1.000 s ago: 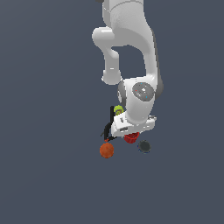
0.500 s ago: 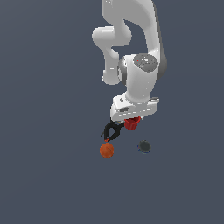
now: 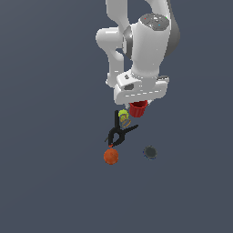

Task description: Pick up a designated object from a clutter of objects.

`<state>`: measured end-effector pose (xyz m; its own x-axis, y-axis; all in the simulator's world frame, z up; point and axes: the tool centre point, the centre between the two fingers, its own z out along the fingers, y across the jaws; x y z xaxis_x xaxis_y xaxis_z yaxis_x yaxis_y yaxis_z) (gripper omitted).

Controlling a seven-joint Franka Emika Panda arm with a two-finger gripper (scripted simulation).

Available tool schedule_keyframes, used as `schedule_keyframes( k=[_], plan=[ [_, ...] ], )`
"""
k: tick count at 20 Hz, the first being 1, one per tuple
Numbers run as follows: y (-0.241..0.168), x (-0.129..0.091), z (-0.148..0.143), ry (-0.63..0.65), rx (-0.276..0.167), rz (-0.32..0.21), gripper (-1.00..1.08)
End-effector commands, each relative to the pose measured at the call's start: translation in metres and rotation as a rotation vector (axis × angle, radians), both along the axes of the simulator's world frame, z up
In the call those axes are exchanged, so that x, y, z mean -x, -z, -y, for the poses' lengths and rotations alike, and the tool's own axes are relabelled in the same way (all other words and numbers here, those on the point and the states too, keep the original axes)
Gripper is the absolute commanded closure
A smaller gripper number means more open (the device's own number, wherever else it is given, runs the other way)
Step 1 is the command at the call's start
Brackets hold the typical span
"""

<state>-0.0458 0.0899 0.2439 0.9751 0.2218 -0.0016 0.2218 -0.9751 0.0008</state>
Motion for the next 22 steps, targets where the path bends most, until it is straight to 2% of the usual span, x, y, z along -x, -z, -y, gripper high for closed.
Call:
schedule_keyframes(
  k=[1, 13, 22],
  plan=[
    [-0.023, 0.011, 0.001, 0.000, -0.001, 0.001, 1.08],
    [-0.134, 0.065, 0.005, 0.000, -0.002, 0.001, 1.08],
    [-0.193, 0.091, 0.007, 0.000, -0.002, 0.001, 1.08]
  ],
)
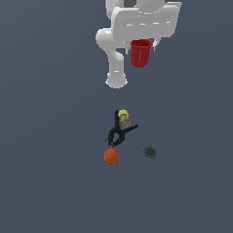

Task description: Pick up a designated object from a clutter of objects.

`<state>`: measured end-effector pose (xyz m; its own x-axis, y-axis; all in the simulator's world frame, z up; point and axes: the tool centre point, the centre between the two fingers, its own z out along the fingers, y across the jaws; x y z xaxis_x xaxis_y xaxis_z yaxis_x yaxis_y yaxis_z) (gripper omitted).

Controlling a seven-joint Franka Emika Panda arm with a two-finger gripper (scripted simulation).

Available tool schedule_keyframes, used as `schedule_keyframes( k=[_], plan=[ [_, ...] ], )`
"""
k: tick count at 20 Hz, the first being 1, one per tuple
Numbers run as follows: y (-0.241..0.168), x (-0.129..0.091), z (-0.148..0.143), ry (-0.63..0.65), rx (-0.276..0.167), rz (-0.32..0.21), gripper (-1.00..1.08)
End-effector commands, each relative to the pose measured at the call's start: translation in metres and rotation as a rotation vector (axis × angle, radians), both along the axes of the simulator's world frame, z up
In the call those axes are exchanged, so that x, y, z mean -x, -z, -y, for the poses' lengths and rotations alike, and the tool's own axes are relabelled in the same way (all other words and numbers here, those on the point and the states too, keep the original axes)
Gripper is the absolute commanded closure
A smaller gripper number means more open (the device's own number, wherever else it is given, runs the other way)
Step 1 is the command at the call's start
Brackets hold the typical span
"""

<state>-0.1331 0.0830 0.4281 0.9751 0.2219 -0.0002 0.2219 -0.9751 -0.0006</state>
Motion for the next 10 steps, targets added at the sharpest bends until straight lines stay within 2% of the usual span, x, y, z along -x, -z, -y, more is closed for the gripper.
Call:
schedule_keyframes(
  k=[1, 10],
  plan=[
    [-0.013, 0.006, 0.001, 0.000, 0.000, 0.000, 1.08],
    [-0.032, 0.012, 0.001, 0.001, 0.000, 0.000, 1.08]
  ],
)
